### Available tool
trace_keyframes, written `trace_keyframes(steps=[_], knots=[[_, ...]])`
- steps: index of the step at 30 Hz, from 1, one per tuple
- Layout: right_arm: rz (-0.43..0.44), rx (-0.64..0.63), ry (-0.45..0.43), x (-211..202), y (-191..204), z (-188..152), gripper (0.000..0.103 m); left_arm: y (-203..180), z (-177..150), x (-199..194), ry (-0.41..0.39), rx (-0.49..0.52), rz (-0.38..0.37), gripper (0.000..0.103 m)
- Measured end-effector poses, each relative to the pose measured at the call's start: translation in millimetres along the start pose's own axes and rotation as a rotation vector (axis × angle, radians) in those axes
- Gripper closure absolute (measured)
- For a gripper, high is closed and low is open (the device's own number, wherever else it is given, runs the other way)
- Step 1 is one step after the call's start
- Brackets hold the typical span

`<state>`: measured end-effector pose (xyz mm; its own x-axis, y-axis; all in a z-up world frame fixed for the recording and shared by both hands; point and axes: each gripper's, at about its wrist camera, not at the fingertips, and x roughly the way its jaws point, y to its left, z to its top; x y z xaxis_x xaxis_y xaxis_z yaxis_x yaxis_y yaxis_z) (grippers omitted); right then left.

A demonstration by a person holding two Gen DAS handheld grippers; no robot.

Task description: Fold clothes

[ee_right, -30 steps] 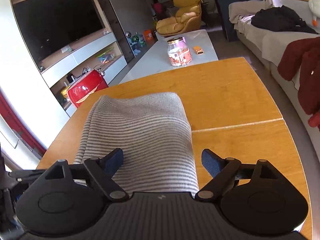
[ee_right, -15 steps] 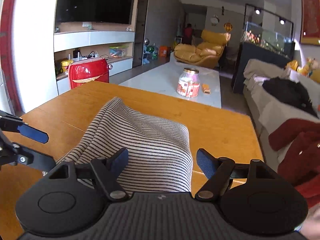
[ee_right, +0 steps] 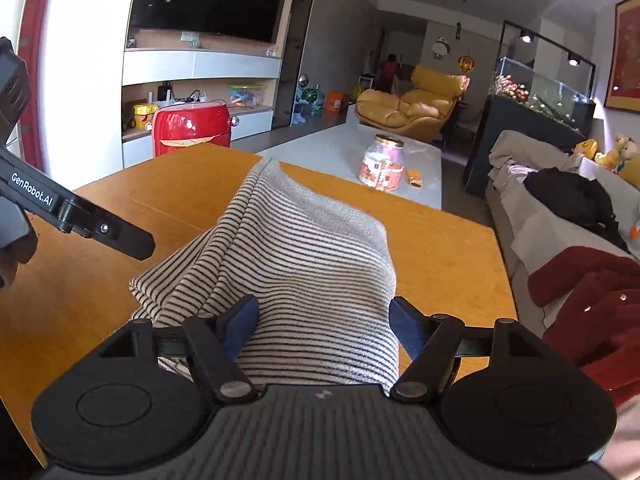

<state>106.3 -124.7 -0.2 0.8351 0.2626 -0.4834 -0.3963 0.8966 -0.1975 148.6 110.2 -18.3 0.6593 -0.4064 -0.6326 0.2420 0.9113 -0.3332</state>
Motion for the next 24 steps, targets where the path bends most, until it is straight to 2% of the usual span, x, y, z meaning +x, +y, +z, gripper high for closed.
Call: trace_keyframes(steps=[3, 9, 11, 14, 19, 21, 22, 24], knots=[[0.003, -0.069, -0.065, -13.8, 23.8, 4.5, 0.031, 9.9, -1.6, -4.8, -0.006, -0.042, 0.008, 0.0], [0.034, -0.157, -0.078, -5.5, 77.0, -1.5, 0.03, 26.1, -2.7, -9.8, -0.004, -0.12, 0.014, 0.0], [0.013, -0.171, -0.044, 8.3, 82.1, -5.4, 0.021, 27.0, -3.3, -12.1, -0.007, -0.123, 0.006, 0.0], [0.026, -0.156, -0.039, 11.7, 77.2, -6.6, 0.018, 28.2, -4.1, -15.7, -0.011, -0.127, -0.005, 0.0], [0.028, -0.257, -0.063, 5.7, 93.8, -11.6, 0.015, 26.9, -4.5, -13.3, -0.011, -0.139, -0.03, 0.0], [-0.001, -0.225, -0.073, 10.7, 94.9, -10.3, 0.019, 24.7, -3.8, -8.2, -0.008, -0.143, -0.04, 0.0], [-0.008, -0.18, -0.076, 12.4, 90.2, -8.1, 0.027, 24.0, -3.7, -6.8, -0.006, -0.146, -0.047, 0.0], [0.012, -0.078, -0.081, 10.1, 75.1, -3.8, 0.037, 23.1, -3.8, -5.8, 0.0, -0.144, -0.053, 0.0]])
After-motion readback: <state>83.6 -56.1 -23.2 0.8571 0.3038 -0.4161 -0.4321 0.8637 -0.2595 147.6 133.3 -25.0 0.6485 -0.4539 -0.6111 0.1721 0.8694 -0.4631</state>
